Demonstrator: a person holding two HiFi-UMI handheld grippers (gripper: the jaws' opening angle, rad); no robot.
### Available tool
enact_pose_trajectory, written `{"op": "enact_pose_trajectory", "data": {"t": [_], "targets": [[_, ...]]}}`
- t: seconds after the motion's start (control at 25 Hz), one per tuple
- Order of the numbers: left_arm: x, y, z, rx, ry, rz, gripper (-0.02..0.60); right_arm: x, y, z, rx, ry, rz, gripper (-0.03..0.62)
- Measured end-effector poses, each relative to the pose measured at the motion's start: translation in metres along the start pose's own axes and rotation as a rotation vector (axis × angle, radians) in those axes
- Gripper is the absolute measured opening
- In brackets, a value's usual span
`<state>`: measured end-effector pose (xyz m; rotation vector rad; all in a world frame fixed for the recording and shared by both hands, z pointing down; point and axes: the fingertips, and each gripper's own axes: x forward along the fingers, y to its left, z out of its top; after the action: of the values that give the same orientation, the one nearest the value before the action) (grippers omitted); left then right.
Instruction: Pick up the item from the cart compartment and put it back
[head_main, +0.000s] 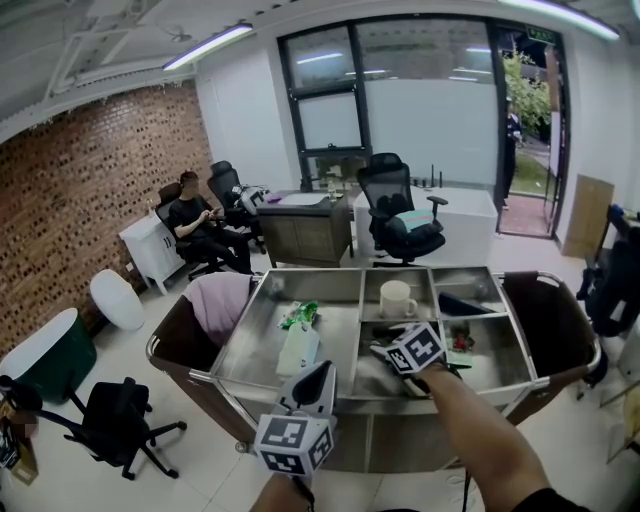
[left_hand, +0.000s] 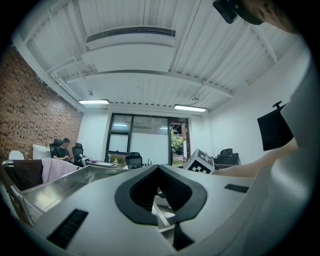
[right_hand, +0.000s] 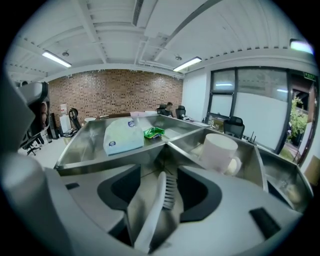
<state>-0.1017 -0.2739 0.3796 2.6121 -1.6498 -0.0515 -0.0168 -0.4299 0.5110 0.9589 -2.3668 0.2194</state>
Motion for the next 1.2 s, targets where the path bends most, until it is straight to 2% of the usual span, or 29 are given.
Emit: {"op": "enact_pose_trajectory", "data": {"t": [0.12,0.2,0.24,0.32,0.72,1.2], "targets": [[-0.001,0.001,-0.002,-0.001,0.001,0.003,0.000,-0.002,-0.002,-0.001,0.005,-0.003,-0.004,0.246],[-0.001,0.001,-0.003,-0.002,0.002,0.005,0.000,-0.004,-0.004,0.000,0.005,-0.010,-0.020,0.209],[-0.001,0.001,-0.003,-0.002,0.002,0.005,0.000,-0.006,-0.005,0.001,0.006,-0.019,-0.032,0.169],[0.000,0.000,-0.002,0.000,0.002,0.002,0.000,-0.013,-0.008,0.006,0.021,-0.049,-0.053,0.015],[0.003,-0.005,-0.001,0.006,0.001,-0.012,0.000,-0.051,0.001,0.034,0.055,-0.172,-0.040,0.014],[0.006,-0.010,0.000,0.014,-0.001,-0.026,0.000,-0.171,0.028,0.070,0.057,-0.470,-0.070,0.013]]}}
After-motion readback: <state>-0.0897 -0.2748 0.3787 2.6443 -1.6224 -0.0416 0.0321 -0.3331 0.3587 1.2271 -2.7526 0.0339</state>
